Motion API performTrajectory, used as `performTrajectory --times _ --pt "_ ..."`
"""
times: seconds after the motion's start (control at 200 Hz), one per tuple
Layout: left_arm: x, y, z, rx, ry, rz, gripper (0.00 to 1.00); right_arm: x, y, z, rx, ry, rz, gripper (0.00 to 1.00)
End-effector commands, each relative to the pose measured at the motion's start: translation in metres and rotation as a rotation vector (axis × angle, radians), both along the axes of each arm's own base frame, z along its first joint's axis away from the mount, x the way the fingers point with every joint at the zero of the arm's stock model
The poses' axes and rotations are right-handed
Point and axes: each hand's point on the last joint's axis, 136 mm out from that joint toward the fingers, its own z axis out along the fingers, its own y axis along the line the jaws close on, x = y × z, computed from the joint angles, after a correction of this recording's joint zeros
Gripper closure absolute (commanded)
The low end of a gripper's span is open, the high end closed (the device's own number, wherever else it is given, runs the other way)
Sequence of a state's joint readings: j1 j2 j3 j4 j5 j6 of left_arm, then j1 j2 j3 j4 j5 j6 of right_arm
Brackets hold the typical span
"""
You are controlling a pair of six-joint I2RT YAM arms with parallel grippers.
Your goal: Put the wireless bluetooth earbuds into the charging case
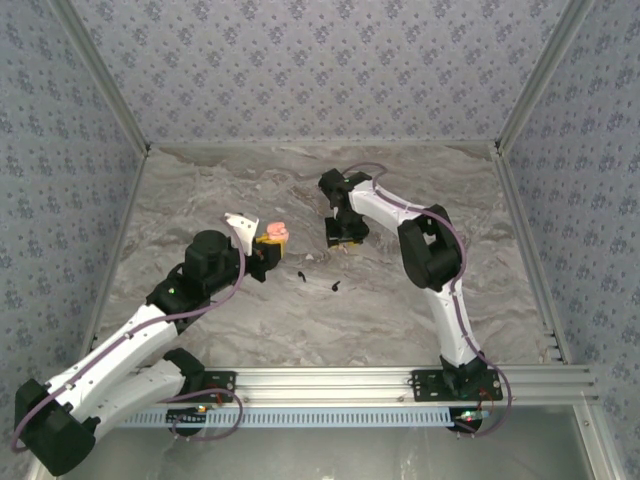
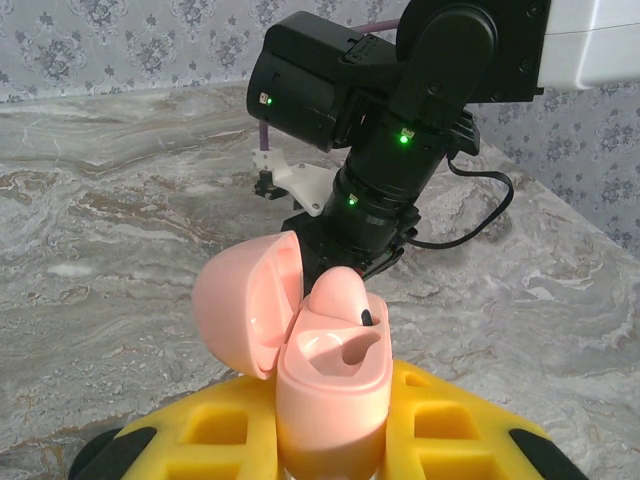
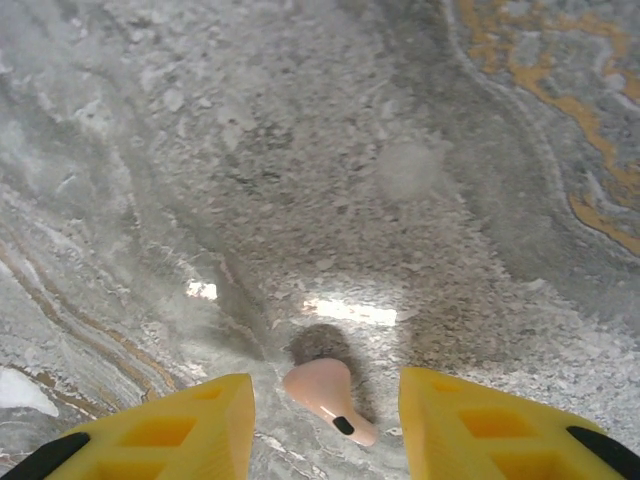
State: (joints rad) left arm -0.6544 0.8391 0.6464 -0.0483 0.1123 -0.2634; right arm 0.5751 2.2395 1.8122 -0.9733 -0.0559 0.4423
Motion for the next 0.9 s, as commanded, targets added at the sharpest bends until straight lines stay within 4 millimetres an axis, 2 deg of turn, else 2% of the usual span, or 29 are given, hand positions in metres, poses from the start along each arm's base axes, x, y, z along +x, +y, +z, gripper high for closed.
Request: performTrajectory --times 0.0,0.315,0.505,0.895 --pt "0.002 -0.003 0.025 -0.048 -0.051 -0.006 0.8 0.002 -0.003 0.016 0.016 -0.026 -0.077 0.56" --pt "0.002 -0.003 0.026 -0.053 -0.05 -0.007 0.8 -0.003 0.0 0.018 -0.026 -0.039 0.129 0.57" --pt "0.002 -0.004 0.027 -0.056 -0.052 -0.007 0.8 -0.001 -0.004 0.014 -0.058 -0.039 0.165 0.57" --pt "0.003 -0.003 0.024 -0.053 -0.045 -0.003 0.8 0.0 0.003 0.006 -0.065 -0.027 0.2 0.62"
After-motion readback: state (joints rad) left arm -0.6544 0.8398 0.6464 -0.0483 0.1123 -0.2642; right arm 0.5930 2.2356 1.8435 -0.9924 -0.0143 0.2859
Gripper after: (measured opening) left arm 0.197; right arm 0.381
